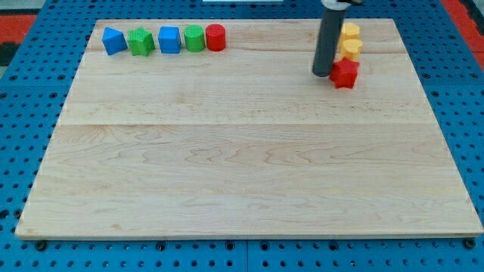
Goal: Separate the red circle and the green circle
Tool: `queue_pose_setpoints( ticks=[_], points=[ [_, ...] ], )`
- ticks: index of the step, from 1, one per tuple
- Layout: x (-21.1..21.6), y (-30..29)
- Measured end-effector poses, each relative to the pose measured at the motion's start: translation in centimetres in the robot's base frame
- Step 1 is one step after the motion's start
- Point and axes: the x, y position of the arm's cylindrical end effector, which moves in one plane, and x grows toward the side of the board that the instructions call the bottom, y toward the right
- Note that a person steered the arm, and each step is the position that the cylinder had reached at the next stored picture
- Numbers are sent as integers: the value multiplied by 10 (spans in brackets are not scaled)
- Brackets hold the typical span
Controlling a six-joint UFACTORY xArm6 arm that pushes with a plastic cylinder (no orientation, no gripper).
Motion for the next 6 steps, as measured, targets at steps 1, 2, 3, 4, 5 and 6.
queue_pose_setpoints(
  ticks=[1, 2, 3, 4, 5, 6],
  points=[
    [0, 23],
    [-5, -2],
    [-39, -82],
    [-82, -56],
    [-139, -102],
    [-142, -166]
  ],
)
